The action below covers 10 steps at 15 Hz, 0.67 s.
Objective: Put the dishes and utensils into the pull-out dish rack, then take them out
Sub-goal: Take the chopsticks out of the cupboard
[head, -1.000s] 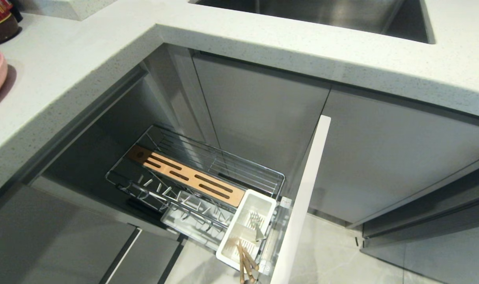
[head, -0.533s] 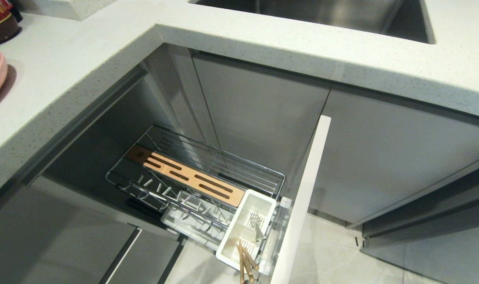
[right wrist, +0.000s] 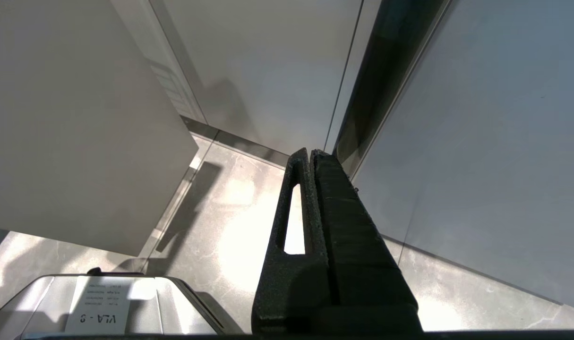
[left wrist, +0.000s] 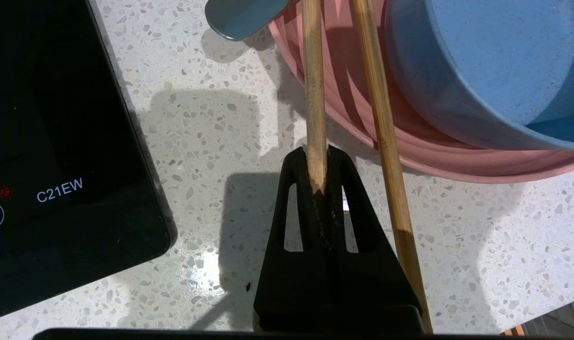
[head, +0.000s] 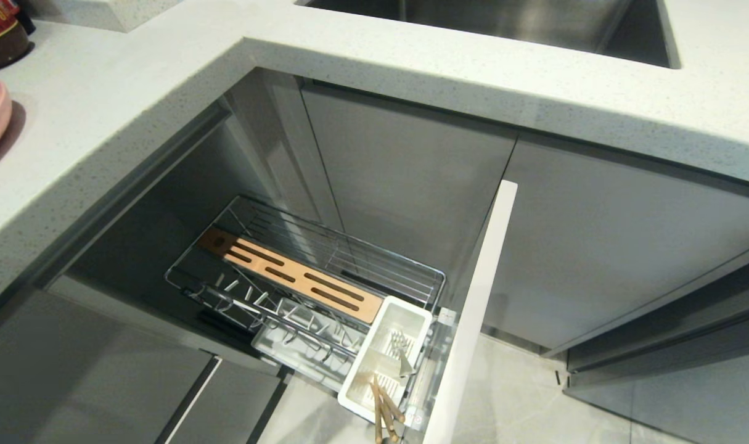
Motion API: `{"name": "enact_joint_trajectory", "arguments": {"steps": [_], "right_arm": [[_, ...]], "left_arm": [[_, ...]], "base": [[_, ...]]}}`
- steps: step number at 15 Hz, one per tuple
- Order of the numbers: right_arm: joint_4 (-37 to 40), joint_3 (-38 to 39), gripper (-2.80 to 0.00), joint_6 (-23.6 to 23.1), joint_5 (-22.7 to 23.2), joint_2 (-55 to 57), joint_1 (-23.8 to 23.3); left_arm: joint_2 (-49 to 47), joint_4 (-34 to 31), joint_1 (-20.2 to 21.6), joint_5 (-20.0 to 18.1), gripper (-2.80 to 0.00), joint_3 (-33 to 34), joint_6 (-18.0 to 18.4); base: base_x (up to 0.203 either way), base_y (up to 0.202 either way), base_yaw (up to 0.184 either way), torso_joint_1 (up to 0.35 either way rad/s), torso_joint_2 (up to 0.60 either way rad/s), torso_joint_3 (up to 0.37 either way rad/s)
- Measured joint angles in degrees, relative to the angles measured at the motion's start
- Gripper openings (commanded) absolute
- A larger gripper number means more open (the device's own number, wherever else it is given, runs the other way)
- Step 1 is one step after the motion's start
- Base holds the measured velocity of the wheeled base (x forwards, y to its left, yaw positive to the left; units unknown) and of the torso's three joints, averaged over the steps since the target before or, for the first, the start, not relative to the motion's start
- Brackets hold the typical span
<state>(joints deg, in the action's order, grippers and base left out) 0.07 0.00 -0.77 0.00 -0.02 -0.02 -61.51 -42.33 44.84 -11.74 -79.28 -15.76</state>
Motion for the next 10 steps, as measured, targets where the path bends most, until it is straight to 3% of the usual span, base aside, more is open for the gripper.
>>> {"name": "enact_joint_trajectory", "arguments": {"steps": [9,10], "right_arm": [[0.0,0.0,-2.80,0.0,0.0,0.0,0.0],[0.0,0.0,-2.80,0.0,0.0,0.0,0.0]], "left_arm": [[-0.1,0.7,0.1,0.1,-2.80,0.1,0.0],[-0.1,0.8,0.1,0.1,0.00,0.1,0.0]], "base": [[0.000,0.000,0.000,0.000,0.00,0.000],[0.000,0.000,0.000,0.000,0.00,0.000]]}}
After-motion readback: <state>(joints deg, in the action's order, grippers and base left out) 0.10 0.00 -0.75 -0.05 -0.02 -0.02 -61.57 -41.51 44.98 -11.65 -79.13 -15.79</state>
